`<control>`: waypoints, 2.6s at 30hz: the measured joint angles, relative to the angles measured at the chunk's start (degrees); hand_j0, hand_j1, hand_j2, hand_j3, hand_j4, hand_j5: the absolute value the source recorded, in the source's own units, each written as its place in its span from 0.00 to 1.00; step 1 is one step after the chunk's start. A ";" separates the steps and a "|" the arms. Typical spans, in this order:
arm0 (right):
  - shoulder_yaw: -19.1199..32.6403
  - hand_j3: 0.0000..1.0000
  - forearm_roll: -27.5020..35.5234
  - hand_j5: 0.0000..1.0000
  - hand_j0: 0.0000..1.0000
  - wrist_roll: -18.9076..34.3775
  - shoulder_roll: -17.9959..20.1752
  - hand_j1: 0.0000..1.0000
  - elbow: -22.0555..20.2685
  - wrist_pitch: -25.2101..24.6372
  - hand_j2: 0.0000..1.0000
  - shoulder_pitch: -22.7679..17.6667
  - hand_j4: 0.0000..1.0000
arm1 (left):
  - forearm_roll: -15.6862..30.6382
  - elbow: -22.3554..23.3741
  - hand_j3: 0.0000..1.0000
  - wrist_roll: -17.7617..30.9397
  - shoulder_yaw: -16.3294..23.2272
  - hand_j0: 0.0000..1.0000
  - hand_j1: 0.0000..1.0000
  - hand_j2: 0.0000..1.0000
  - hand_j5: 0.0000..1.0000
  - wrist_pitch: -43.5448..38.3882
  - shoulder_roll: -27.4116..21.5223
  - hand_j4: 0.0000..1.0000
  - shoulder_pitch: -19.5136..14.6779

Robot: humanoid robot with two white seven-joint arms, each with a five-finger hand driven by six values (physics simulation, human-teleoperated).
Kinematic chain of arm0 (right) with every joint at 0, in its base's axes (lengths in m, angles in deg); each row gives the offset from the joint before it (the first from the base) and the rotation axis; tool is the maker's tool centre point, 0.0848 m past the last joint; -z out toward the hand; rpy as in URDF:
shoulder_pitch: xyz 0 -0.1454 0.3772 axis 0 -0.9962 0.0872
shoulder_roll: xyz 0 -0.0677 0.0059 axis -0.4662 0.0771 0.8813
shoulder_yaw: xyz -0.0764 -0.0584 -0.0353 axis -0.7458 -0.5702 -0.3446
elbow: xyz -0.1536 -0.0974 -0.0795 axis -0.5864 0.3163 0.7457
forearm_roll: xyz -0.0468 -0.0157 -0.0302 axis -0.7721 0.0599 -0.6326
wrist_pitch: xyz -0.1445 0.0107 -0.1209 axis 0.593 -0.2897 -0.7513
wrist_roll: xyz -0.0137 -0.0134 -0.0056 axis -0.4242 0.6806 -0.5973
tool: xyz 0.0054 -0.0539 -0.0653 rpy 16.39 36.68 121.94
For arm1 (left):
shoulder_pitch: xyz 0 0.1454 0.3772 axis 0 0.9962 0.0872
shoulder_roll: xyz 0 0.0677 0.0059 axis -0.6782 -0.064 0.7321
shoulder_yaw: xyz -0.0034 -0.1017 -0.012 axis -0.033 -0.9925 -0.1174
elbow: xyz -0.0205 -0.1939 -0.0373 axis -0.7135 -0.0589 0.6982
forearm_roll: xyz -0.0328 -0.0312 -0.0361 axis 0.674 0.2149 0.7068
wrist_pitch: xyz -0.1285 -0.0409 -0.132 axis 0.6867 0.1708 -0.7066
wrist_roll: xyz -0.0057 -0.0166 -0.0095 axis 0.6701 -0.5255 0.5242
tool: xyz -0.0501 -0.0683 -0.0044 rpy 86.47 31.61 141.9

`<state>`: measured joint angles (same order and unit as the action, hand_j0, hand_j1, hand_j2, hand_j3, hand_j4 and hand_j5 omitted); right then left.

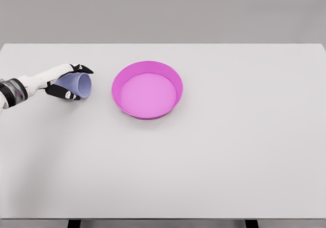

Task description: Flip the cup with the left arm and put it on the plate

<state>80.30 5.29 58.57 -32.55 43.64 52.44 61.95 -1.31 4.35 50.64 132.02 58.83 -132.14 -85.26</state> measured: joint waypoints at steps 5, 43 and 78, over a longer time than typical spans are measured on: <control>0.00 1.00 0.00 1.00 1.00 -0.01 0.00 1.00 0.00 -0.02 1.00 0.00 1.00 | 0.43 -0.35 0.74 0.00 -0.45 0.74 0.74 0.74 0.74 0.35 0.00 0.74 -0.09; 0.00 1.00 0.00 1.00 1.00 0.00 0.00 1.00 0.00 0.01 1.00 0.00 1.00 | 6.14 -10.62 0.74 -0.18 -4.83 0.74 0.74 0.74 0.74 9.25 6.34 0.74 0.88; 0.00 1.00 0.00 1.00 1.00 0.00 0.00 1.00 0.00 0.02 1.00 0.00 1.00 | 15.25 -1.33 0.73 -0.10 -4.86 0.73 0.73 0.73 0.73 5.19 20.89 0.73 2.99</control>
<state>80.30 5.29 58.57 -32.55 43.64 52.46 61.95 13.93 3.02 50.54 127.16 64.01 -111.24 -82.28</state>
